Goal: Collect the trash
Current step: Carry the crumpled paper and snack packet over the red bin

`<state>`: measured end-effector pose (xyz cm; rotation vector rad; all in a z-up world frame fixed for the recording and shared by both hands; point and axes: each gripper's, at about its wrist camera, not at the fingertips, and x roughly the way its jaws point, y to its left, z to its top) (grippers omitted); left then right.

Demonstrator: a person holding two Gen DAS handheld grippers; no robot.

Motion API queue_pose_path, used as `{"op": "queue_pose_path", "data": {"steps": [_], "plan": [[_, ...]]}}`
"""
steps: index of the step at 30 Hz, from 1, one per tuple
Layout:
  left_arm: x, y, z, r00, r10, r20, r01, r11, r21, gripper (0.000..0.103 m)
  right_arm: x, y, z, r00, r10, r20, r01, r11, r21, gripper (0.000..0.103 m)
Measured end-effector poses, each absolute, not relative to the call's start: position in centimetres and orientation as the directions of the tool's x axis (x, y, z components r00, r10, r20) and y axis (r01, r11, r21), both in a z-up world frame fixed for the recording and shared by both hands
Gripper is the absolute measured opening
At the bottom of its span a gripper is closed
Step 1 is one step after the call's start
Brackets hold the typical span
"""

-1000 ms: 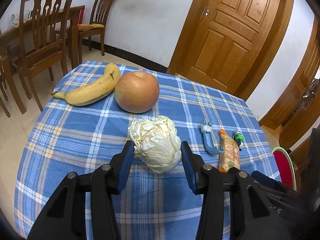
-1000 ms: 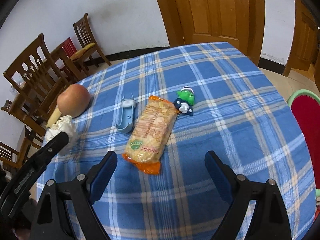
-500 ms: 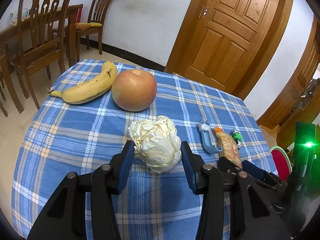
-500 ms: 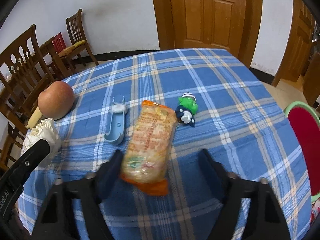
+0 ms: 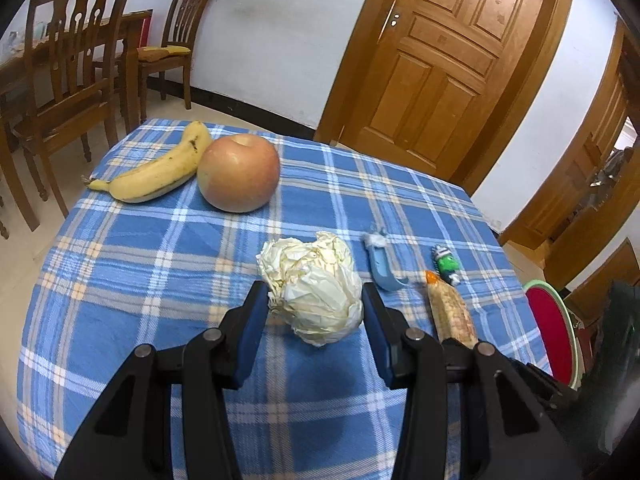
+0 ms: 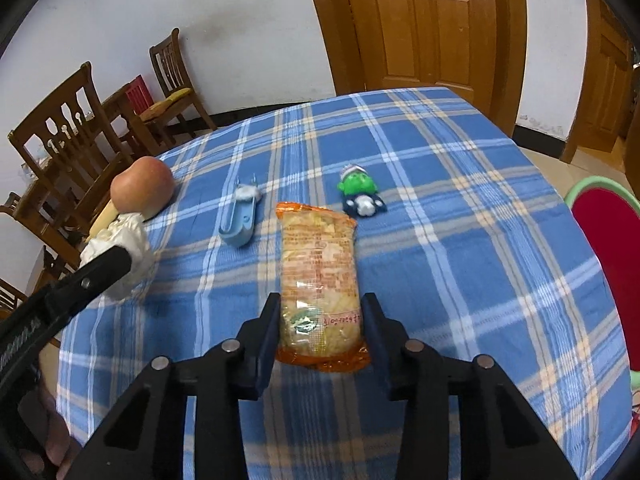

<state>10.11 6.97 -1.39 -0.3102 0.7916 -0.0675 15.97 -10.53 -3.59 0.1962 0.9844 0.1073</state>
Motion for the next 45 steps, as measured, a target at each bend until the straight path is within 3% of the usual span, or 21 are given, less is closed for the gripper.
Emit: {"op": "queue_pose_path", "data": {"steps": [23,45], "plan": [[7.8,0.9,0.9,0.680,-0.297,-0.670,0.098,0.943,-0.318,0.048,8.2,-18.4,-0.5,0.633,0.184,-0.752,0.074,0.953,0.295,0.042],[7.7,-8.4,2.9,0.592,-0.445,-0.671,0.295,0.895,-0.334,0.048,4.2,-27.5,1.1,0.701,0.083,-0.708,0.232,0.913,0.337,0.042]]}}
